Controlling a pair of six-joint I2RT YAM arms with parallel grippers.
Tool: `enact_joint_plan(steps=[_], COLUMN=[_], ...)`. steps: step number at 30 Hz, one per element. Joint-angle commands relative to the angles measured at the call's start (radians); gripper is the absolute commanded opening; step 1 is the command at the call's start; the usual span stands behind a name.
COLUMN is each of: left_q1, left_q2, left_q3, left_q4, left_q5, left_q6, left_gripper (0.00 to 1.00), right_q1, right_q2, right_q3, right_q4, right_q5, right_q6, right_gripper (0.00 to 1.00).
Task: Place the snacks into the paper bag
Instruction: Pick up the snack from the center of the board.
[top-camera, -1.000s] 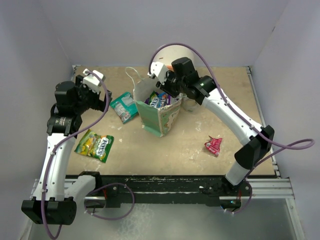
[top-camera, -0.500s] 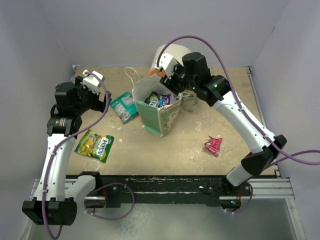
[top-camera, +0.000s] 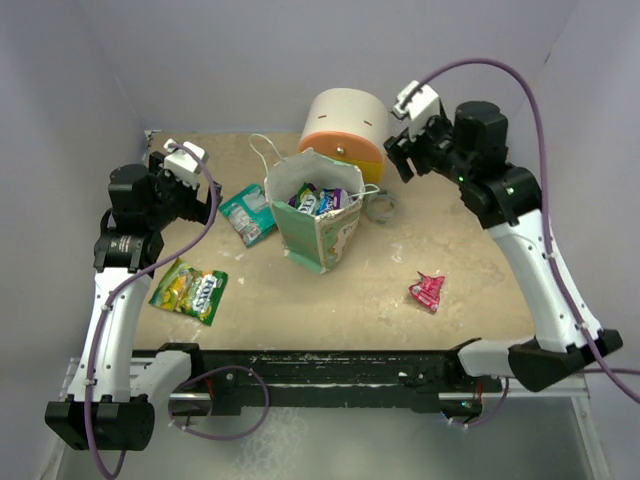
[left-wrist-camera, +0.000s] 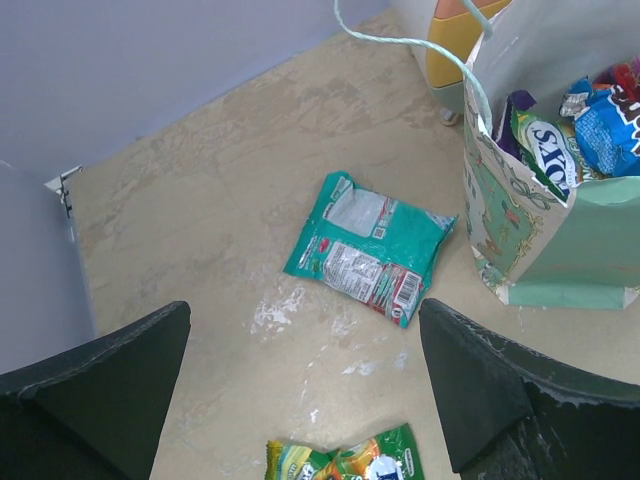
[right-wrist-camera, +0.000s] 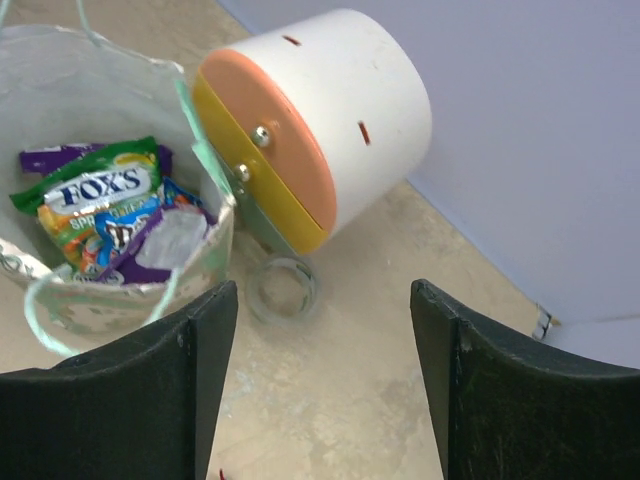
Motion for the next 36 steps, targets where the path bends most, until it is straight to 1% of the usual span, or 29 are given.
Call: enact_joint_plan(steps=[1, 5, 7, 15, 19, 23, 32, 36], left_q1=[0.010, 0.010, 0.010, 0.009, 0.010, 0.010, 0.010, 0.010], left_q2=[-0.016, -0.014, -0.013, -0.028, -0.033, -0.036, -0.049, -0.049], left_q3=[-0.016, -0.020, -0.021, -0.037, -0.039, -0.038, -0.043, -0.038], left_q4=[0.056, 0.060, 0.064, 0.076, 0.079, 0.078, 0.075, 0.073], left_q5=[0.016, 0.018, 0.021, 0.035, 0.050, 0.059, 0.066, 0.070], left_q6=[-0.003, -0.002, -0.002, -0.005, -0.008, -0.009, -0.010, -0.010], left_gripper=[0.99, 0.99, 0.99, 0.99, 0.99, 0.99, 0.99, 0.99], right_q1=[-0.090, -0.176, -0.198, -0.210, -0.210, -0.211, -0.227, -0.243], right_q2=[-0.112, -0.208, -0.258, -0.380, -0.403, -0.354, -0.163, -0.108], right_q3=[-0.123, -0.234, -0.305, -0.597, -0.716, -0.828, -0.912, -0.925], right_q4=[0.045, 0.025, 0.009, -0.151, -0.210, -0.196, -0.100, -0.071], right_q5=[-0.067, -0.081, -0.081, -0.130, -0.197, -0.161, -0.076, -0.088], right_q6=[0.042, 0.046, 0.033, -0.083, -0.190, -0.246, -0.342, -0.367], right_gripper=[0.73, 0.73, 0.72, 0.70, 0.70, 0.69, 0.65, 0.64])
